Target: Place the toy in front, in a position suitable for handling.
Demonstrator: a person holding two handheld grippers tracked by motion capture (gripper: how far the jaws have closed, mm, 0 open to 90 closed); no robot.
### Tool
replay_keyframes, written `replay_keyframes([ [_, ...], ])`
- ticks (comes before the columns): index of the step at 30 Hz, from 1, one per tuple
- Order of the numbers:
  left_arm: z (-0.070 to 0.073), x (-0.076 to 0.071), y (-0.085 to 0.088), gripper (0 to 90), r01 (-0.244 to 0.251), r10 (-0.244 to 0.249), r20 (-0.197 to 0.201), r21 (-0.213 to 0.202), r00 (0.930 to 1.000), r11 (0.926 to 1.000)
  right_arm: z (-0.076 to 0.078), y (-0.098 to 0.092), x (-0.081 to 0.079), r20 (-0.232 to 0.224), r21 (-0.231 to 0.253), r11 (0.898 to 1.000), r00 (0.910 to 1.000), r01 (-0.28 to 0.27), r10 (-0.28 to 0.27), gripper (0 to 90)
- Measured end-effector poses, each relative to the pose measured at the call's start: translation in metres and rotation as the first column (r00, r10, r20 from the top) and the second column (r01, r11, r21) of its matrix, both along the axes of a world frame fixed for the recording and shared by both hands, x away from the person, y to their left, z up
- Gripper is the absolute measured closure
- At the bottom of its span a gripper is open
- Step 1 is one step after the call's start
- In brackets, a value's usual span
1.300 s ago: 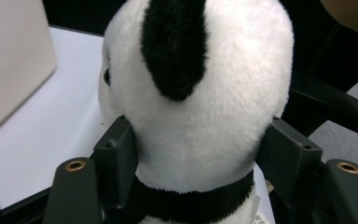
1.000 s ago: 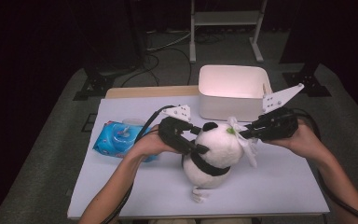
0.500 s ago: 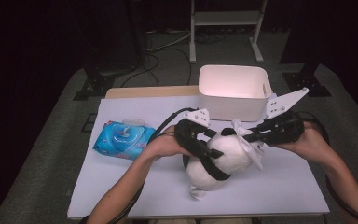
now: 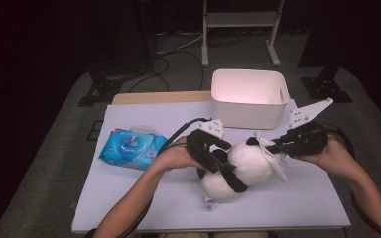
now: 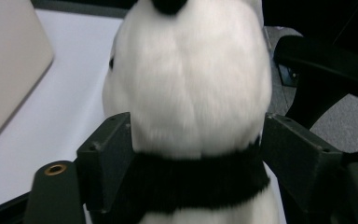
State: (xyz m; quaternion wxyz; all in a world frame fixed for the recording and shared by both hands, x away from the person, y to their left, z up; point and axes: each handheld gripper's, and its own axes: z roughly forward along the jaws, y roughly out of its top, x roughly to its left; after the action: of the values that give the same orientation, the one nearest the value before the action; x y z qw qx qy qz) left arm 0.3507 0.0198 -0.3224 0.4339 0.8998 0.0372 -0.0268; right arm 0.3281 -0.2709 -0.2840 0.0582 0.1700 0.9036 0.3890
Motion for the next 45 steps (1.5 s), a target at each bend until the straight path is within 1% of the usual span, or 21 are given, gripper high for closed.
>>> replay_keyframes([
  [3, -0.008, -0.001, 0.006, 22.4, -0.011, 0.011, -0.011, 0.017, 0.9999, 0.9998, -0.005, -0.003, -0.001, -0.014, -0.002, 1.000, 0.9999, 0.009, -0.009, 80.2],
  [8, -0.014, -0.003, 0.010, 21.6, -0.012, 0.012, -0.009, 0.023, 0.9999, 0.9997, -0.011, -0.007, -0.001, -0.026, -0.005, 1.000, 0.9994, 0.021, -0.021, 80.3],
  [10, -0.014, -0.005, 0.010, 20.2, -0.015, 0.015, 0.004, 0.038, 0.9999, 0.9992, -0.015, -0.010, -0.001, -0.041, -0.009, 1.000, 0.9987, 0.029, -0.030, 80.4],
  [12, -0.013, -0.006, 0.010, 19.8, -0.019, 0.019, 0.013, 0.057, 0.9997, 0.9982, -0.017, -0.011, -0.001, -0.044, -0.011, 0.999, 0.9985, 0.033, -0.033, 80.4],
  [13, -0.014, -0.007, 0.010, 19.8, -0.022, 0.020, 0.023, 0.070, 0.9995, 0.9973, -0.021, -0.014, -0.002, -0.055, -0.004, 0.999, 0.9977, 0.039, -0.039, 80.5],
  [14, -0.014, -0.007, 0.010, 19.7, -0.022, 0.020, 0.023, 0.070, 0.9995, 0.9973, -0.021, -0.014, -0.002, -0.055, -0.004, 0.999, 0.9977, 0.039, -0.039, 80.5],
  [15, -0.014, -0.007, 0.011, 19.7, -0.022, 0.020, 0.023, 0.079, 0.9995, 0.9966, -0.023, -0.015, -0.002, -0.058, 0.001, 0.999, 0.9975, 0.041, -0.041, 80.5],
  [16, -0.015, -0.007, 0.011, 19.5, -0.023, 0.021, 0.022, 0.082, 0.9995, 0.9964, -0.025, -0.017, -0.002, -0.068, 0.011, 0.999, 0.9968, 0.042, -0.041, 80.6],
  [19, -0.016, -0.007, 0.011, 19.6, -0.023, 0.021, 0.024, 0.080, 0.9995, 0.9965, -0.034, -0.023, -0.002, -0.078, 0.043, 0.998, 0.9959, 0.048, -0.044, 80.6],
  [23, -0.015, -0.007, 0.010, 19.5, -0.021, 0.019, 0.028, 0.079, 0.9994, 0.9966, -0.039, -0.026, -0.003, -0.084, 0.060, 0.997, 0.9952, 0.056, -0.051, 80.7],
  [26, -0.014, -0.008, 0.010, 19.3, -0.019, 0.017, 0.030, 0.076, 0.9994, 0.9969, -0.041, -0.028, -0.004, -0.082, 0.049, 0.997, 0.9952, 0.058, -0.053, 80.7],
  [28, -0.013, -0.009, 0.012, 19.0, -0.017, 0.015, 0.027, 0.083, 0.9995, 0.9964, -0.041, -0.028, -0.004, -0.086, 0.040, 0.998, 0.9950, 0.055, -0.051, 80.7],
  [30, -0.016, -0.009, 0.013, 18.3, -0.020, 0.018, 0.025, 0.088, 0.9995, 0.9959, -0.042, -0.028, -0.004, -0.087, 0.031, 0.998, 0.9948, 0.057, -0.054, 80.7],
  [31, -0.019, -0.009, 0.014, 18.2, -0.020, 0.018, 0.016, 0.091, 0.9997, 0.9957, -0.042, -0.028, -0.005, -0.087, 0.023, 0.998, 0.9949, 0.053, -0.051, 80.7],
  [34, -0.022, -0.008, 0.016, 17.1, -0.017, 0.017, 0.008, 0.088, 0.9998, 0.9960, -0.044, -0.029, -0.005, -0.090, 0.014, 0.998, 0.9946, 0.054, -0.052, 80.7],
  [35, -0.026, -0.008, 0.016, 16.2, -0.012, 0.012, -0.003, 0.083, 0.9999, 0.9965, -0.044, -0.030, -0.005, -0.092, 0.012, 0.999, 0.9944, 0.053, -0.052, 80.7],
  [37, -0.028, -0.008, 0.015, 12.8, -0.009, 0.010, -0.001, 0.080, 1.0000, 0.9968, -0.045, -0.030, -0.005, -0.094, 0.011, 0.999, 0.9944, 0.050, -0.049, 80.7],
  [38, -0.030, -0.008, 0.014, 12.8, -0.005, 0.005, 0.010, 0.083, 0.9999, 0.9965, -0.046, -0.030, -0.005, -0.099, 0.007, 0.999, 0.9939, 0.050, -0.049, 80.7],
  [39, -0.033, -0.010, 0.010, 10.7, -0.008, 0.006, 0.023, 0.091, 0.9997, 0.9958, -0.047, -0.031, -0.005, -0.100, 0.002, 0.999, 0.9936, 0.052, -0.052, 80.7],
  [43, -0.031, -0.009, 0.008, 12.5, -0.008, 0.005, 0.032, 0.101, 0.9995, 0.9948, -0.052, -0.032, -0.005, -0.108, 0.002, 0.998, 0.9926, 0.055, -0.055, 80.7],
  [45, -0.027, -0.009, 0.010, 12.5, -0.019, 0.016, 0.035, 0.108, 0.9993, 0.9940, -0.057, -0.033, -0.004, -0.116, 0.025, 0.998, 0.9920, 0.051, -0.048, 80.7],
])
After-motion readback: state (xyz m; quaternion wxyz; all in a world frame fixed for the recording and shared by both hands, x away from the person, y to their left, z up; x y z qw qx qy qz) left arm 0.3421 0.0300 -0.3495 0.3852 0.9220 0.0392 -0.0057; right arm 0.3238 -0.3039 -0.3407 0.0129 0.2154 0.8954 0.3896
